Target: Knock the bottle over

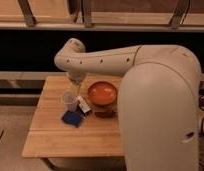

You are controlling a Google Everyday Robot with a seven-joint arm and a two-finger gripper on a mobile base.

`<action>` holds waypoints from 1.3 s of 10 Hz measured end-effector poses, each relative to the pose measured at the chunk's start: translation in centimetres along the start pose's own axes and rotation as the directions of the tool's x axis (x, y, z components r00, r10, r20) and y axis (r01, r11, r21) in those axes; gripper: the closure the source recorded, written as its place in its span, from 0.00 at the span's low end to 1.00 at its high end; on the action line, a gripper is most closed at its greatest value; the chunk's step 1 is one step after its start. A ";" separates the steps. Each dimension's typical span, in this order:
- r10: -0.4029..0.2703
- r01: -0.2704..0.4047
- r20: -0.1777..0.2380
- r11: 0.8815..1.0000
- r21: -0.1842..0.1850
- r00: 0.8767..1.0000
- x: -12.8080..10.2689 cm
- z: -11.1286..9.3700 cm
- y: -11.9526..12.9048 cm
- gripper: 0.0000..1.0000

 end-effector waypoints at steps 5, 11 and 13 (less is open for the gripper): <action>0.000 0.000 0.000 1.000 0.000 1.000 0.0 0.0 0.0 0.20; 0.002 -0.002 -0.003 1.000 0.002 1.000 0.0 0.0 0.0 0.20; 0.005 -0.004 -0.033 0.999 0.051 0.999 0.3 0.0 -2.6 0.20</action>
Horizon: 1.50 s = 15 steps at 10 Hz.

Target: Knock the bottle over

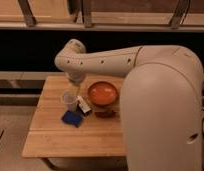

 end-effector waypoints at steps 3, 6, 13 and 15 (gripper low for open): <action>0.052 -0.050 -0.018 0.997 0.064 0.999 -2.5 -0.6 -4.8 0.20; 0.144 -0.143 -0.001 0.984 0.103 0.990 -7.0 -1.2 -8.0 0.20; 0.276 -0.307 0.217 0.944 0.125 0.936 -18.5 -1.3 -10.8 0.20; 0.270 -0.302 0.219 0.945 0.127 0.938 -18.3 -1.2 -10.9 0.20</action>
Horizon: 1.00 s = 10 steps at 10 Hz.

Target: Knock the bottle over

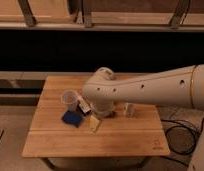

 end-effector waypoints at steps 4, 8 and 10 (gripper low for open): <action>0.138 -0.145 0.049 0.977 0.159 0.989 -4.6 5.1 -0.1 0.20; 0.251 -0.271 0.107 0.925 0.265 0.962 -9.7 9.2 2.0 0.20; 0.236 -0.257 0.109 0.927 0.273 0.966 -10.5 10.3 4.8 0.20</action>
